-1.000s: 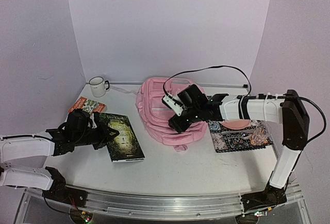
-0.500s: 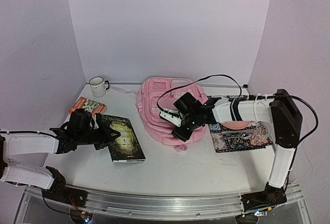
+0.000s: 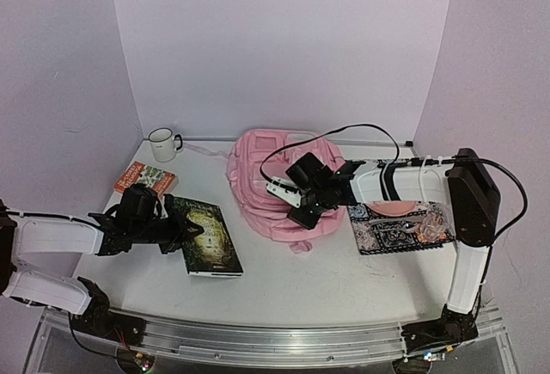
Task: Pack the student bag
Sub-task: Pick up the largest pocket of the bag from the student bag.
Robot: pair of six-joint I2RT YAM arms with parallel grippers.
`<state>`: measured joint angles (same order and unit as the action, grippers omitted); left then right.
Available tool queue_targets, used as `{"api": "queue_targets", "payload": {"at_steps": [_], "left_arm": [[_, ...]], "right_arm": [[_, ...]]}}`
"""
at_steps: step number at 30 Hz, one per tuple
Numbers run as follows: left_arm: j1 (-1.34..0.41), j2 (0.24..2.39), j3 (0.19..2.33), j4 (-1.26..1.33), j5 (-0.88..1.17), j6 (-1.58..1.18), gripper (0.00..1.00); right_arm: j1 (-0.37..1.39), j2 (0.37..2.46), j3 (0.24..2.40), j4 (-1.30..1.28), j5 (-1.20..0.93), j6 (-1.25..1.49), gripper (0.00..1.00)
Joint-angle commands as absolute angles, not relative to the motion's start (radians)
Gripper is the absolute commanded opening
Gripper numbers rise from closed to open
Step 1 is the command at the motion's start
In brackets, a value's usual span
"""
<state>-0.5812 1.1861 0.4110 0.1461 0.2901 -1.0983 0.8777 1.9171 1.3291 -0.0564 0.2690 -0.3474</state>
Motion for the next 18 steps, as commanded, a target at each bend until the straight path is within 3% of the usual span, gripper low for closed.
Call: {"api": "queue_targets", "payload": {"at_steps": [1, 11, 18], "left_arm": [[-0.575, 1.191, 0.468, 0.269, 0.331, -1.080, 0.00], [-0.575, 1.193, 0.467, 0.272, 0.344, -1.081, 0.00], [-0.576, 1.187, 0.466, 0.277, 0.355, -1.089, 0.00]], "right_arm": [[0.876, 1.898, 1.391, -0.064, 0.352, -0.343, 0.54], [0.867, 1.886, 1.414, -0.064, 0.320, -0.338, 0.53], [0.866, 1.960, 1.409, -0.064, 0.309, -0.353, 0.41]]}}
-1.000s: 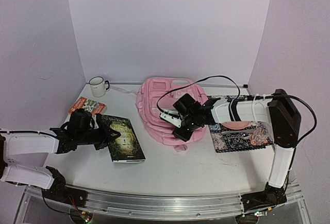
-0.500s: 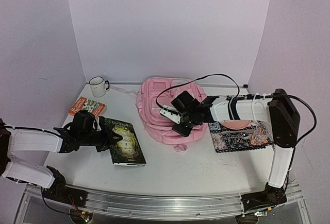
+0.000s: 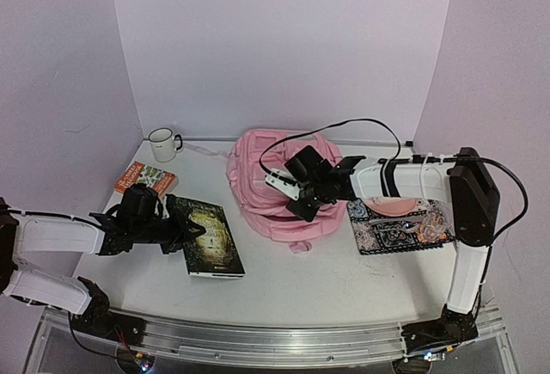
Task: Pack the student bag
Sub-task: Pick up the largest pocket of the bag from the student bag.
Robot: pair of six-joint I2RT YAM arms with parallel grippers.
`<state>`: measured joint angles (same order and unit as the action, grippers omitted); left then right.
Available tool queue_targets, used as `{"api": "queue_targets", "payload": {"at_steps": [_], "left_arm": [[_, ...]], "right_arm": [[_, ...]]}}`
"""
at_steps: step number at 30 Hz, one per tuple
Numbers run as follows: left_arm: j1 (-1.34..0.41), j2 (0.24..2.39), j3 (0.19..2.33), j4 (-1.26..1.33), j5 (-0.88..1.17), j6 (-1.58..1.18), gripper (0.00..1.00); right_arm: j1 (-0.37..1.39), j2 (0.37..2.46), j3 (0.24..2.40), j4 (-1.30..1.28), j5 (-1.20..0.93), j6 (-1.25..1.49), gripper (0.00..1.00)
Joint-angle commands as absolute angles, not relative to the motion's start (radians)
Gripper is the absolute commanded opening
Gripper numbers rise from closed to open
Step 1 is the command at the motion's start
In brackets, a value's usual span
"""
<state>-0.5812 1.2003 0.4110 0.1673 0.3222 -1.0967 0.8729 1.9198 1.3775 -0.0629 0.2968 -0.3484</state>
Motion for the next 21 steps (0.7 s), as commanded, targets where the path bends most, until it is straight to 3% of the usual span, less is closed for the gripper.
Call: {"api": "queue_targets", "payload": {"at_steps": [1, 6, 7, 21], "left_arm": [[-0.575, 1.187, 0.467, 0.278, 0.358, -1.091, 0.00], [-0.575, 1.170, 0.469, 0.291, 0.378, -1.112, 0.00], [-0.575, 1.165, 0.469, 0.296, 0.380, -1.118, 0.00], [-0.577, 1.143, 0.448, 0.482, 0.496, -1.235, 0.00]], "right_arm": [[0.866, 1.971, 1.408, -0.064, 0.303, -0.355, 0.38], [0.869, 1.956, 1.425, -0.069, 0.219, -0.349, 0.04], [0.873, 1.939, 1.432, -0.070, 0.207, -0.344, 0.01], [0.974, 1.849, 1.687, -0.073, 0.304, -0.237, 0.00]]}}
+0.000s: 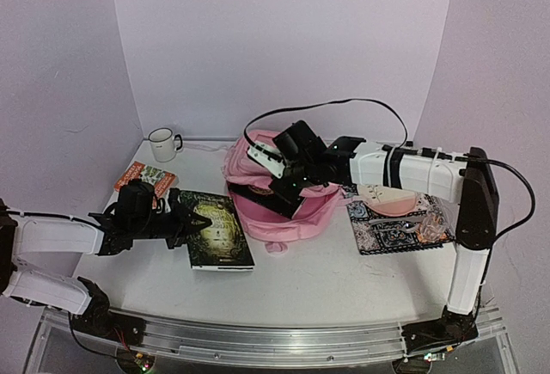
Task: Pack the student bag
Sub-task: Pick up the largest pocket of the bag from the student bag, then place the book in the largest pocket of the bag.
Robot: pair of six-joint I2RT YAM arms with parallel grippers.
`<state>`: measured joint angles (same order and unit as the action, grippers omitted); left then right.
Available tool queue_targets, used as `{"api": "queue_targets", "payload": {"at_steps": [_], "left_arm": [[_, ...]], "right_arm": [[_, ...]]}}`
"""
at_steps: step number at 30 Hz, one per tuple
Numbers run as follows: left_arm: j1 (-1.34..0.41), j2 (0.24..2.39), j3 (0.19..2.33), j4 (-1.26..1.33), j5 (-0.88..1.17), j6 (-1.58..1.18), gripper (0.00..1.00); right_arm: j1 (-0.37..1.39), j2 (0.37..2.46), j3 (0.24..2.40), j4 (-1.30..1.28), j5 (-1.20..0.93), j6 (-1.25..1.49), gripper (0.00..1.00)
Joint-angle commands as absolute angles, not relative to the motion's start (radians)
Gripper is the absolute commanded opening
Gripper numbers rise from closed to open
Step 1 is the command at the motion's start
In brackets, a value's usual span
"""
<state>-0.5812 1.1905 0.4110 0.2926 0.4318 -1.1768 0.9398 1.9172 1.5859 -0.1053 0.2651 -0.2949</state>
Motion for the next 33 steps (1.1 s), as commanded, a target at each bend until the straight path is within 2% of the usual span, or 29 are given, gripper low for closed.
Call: {"api": "queue_targets", "payload": {"at_steps": [1, 10, 17, 33], "left_arm": [[-0.577, 1.139, 0.445, 0.491, 0.497, -1.243, 0.00], [-0.576, 1.182, 0.463, 0.581, 0.456, -1.344, 0.00], [-0.582, 1.342, 0.526, 0.659, 0.423, -1.422, 0.00], [-0.602, 1.619, 0.690, 0.781, 0.191, -1.429, 0.00]], "right_arm": [[0.980, 1.852, 1.702, -0.073, 0.306, -0.229, 0.00], [1.025, 1.868, 1.756, -0.058, 0.288, -0.183, 0.00], [1.053, 1.867, 1.788, -0.041, 0.264, -0.143, 0.00], [1.091, 1.891, 1.797, -0.009, 0.201, -0.067, 0.00]]}}
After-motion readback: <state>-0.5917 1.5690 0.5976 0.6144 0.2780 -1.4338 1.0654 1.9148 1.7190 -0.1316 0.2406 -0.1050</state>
